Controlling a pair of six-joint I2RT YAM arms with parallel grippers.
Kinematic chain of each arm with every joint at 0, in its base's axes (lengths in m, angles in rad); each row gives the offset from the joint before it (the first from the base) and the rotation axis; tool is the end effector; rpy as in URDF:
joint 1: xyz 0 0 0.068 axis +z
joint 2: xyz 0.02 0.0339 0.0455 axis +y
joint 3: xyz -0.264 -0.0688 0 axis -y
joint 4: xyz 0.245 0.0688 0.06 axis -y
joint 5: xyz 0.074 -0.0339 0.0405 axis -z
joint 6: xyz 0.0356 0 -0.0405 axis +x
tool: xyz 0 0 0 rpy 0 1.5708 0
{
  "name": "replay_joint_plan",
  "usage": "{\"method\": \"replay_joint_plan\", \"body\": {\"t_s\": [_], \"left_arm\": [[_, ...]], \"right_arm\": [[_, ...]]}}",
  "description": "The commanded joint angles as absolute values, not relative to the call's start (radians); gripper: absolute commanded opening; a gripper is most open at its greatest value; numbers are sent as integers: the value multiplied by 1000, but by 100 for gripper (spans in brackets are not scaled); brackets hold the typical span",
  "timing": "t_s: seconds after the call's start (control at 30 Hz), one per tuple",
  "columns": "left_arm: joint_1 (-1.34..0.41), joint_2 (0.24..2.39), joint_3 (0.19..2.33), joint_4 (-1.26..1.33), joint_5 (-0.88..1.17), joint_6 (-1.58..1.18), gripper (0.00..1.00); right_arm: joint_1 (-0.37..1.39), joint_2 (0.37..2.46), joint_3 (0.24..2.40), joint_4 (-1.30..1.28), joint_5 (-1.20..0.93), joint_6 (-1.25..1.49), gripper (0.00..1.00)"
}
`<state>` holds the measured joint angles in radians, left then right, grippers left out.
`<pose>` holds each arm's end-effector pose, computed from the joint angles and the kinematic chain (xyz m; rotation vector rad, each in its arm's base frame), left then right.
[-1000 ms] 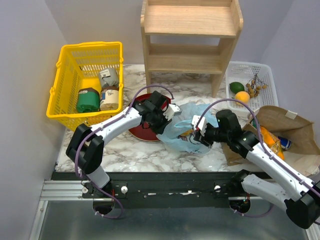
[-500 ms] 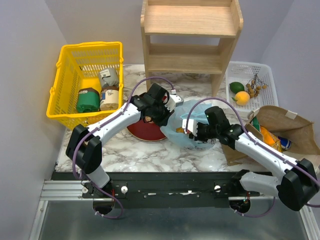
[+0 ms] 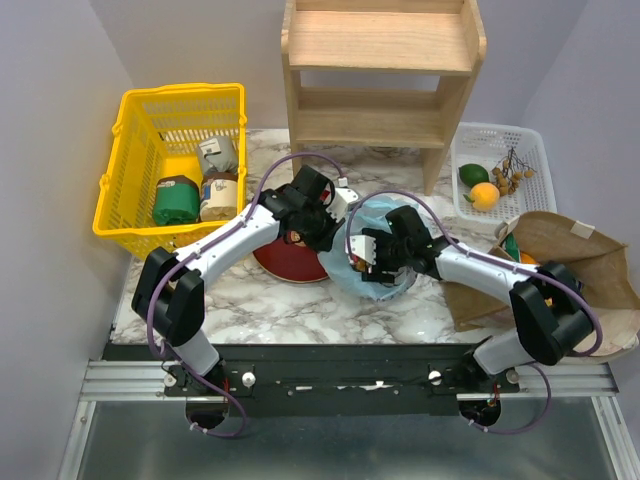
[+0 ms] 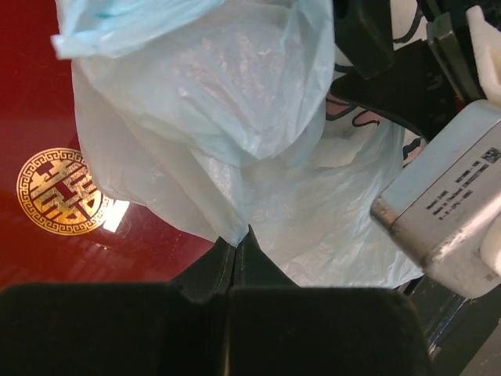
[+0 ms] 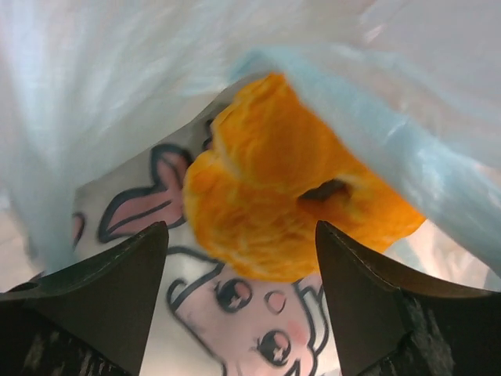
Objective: Untie the knot of the grocery bags and take out the mixed food
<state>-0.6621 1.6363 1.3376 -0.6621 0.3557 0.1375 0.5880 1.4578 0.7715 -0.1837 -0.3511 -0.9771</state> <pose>0.2689 -0.2253 0.2742 1.1330 2.3081 -0.6552 0.2321 0.1694 0.1849 -1.7877 1.5791 0.2461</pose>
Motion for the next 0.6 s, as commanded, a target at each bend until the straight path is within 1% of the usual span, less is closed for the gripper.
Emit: {"method": "replay_joint_plan", "body": {"t_s": [0.0, 0.07, 0.13, 0.17, 0.2, 0.27, 0.3, 0.37, 0.4, 0.5, 0.57], "left_arm": [[-655, 1614, 1313, -660, 391, 144, 0], [-655, 1615, 1313, -657, 394, 143, 0], [-653, 1618, 1321, -657, 397, 141, 0], [-652, 1621, 1325, -658, 397, 141, 0], [-652, 1624, 1330, -658, 399, 143, 0], [-650, 1624, 1339, -660, 397, 147, 0], [-650, 1624, 1342, -661, 399, 150, 0], [-649, 1623, 1344, -661, 396, 158, 0], [-647, 1623, 1345, -661, 394, 161, 0], [-646, 1626, 1351, -664, 391, 172, 0], [-646, 1635, 1362, -667, 374, 173, 0]], "right_arm": [[592, 1509, 825, -115, -399, -1012, 84], [592, 1552, 830, -126, -411, -1020, 84], [592, 1591, 824, -150, -417, -1052, 79], [592, 1595, 816, -150, -416, -1064, 75], [592, 1597, 812, -147, -408, -1080, 57], [591, 1580, 810, -141, -399, -1077, 43], [589, 1563, 811, -134, -391, -1056, 31], [588, 1523, 824, -129, -384, -1022, 19], [588, 1462, 828, -136, -385, -981, 11], [588, 1331, 857, -207, -390, -930, 1], [588, 1261, 867, -267, -387, -922, 0]]}}
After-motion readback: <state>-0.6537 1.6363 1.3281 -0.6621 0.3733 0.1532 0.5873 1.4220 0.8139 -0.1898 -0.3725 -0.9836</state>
